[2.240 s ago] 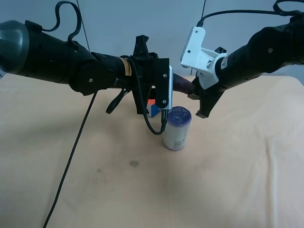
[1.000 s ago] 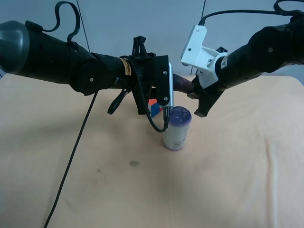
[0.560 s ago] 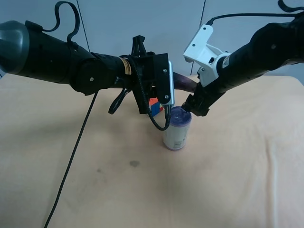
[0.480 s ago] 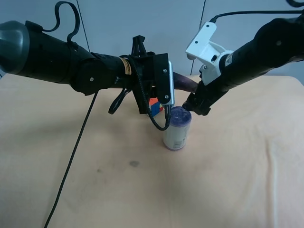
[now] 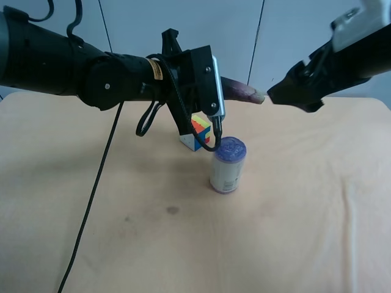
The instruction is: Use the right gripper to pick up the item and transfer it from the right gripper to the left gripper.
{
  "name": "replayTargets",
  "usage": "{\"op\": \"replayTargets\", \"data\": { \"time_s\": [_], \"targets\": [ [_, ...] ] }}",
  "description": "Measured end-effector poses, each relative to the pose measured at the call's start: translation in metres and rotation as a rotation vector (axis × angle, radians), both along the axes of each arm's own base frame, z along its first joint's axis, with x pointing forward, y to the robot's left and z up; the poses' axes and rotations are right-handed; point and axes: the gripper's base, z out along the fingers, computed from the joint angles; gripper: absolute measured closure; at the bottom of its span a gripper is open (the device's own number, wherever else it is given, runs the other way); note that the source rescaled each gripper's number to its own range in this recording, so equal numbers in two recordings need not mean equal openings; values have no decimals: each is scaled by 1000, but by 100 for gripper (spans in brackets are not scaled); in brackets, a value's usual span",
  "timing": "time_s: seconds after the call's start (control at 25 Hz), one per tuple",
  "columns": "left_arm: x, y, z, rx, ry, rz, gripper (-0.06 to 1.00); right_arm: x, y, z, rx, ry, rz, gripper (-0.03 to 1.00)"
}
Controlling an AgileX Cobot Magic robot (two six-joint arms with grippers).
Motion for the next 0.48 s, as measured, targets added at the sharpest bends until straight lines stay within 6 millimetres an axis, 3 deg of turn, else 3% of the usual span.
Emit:
{"op": "replayTargets", "data": {
  "time_s": [0.2,0.48],
  "targets": [
    [0,16,18,-45,67,79,94,-64,-29,38,128,-44,-63,11],
    [0,54,46,-258,303,292,94,-167,-76,62,296,-197,-90,11]
  ]
}}
